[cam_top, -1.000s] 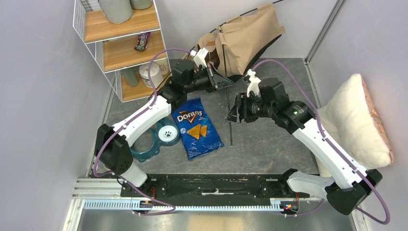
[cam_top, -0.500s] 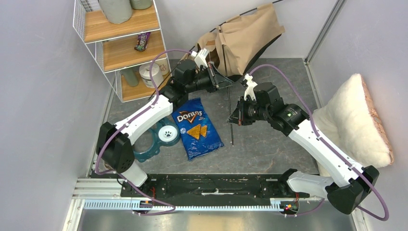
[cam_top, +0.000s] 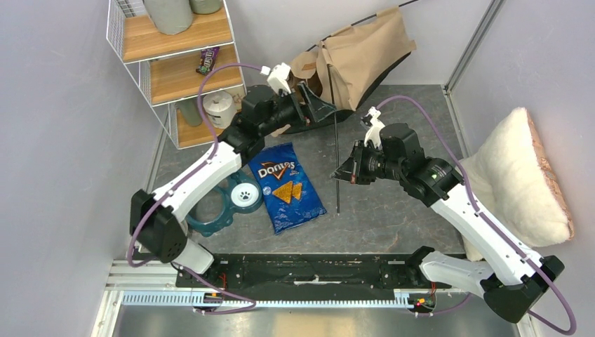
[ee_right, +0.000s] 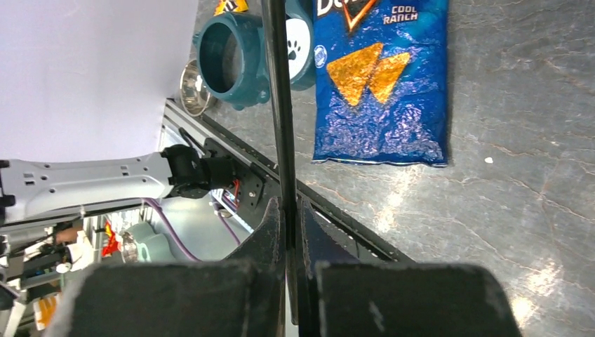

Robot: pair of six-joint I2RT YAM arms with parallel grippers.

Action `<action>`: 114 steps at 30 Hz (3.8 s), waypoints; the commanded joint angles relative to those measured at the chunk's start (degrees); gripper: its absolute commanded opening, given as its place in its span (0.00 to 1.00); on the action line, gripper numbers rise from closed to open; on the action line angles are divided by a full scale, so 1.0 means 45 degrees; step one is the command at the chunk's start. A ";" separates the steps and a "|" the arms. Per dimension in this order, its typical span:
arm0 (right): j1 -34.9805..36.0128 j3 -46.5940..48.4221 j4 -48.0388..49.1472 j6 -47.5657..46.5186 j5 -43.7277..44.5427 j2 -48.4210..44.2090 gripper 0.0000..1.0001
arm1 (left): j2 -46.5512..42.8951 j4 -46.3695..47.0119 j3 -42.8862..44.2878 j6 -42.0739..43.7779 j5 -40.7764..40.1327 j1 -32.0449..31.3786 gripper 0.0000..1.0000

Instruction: Set up the pet tent

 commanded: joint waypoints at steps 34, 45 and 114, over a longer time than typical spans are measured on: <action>-0.0068 0.1358 0.4992 0.7928 -0.0667 -0.0124 0.00 | 0.1956 1.3833 -0.5368 0.3662 -0.3207 -0.2637 0.79; -0.0068 0.0923 0.5785 0.8462 -0.1289 0.0276 0.00 | 0.5245 1.6940 -0.2623 0.9060 -0.7254 -0.4831 0.82; -0.0070 0.0495 0.5739 0.8219 -0.1615 0.0211 0.00 | 0.7878 1.6193 0.1646 0.9796 -1.0283 -0.4276 0.02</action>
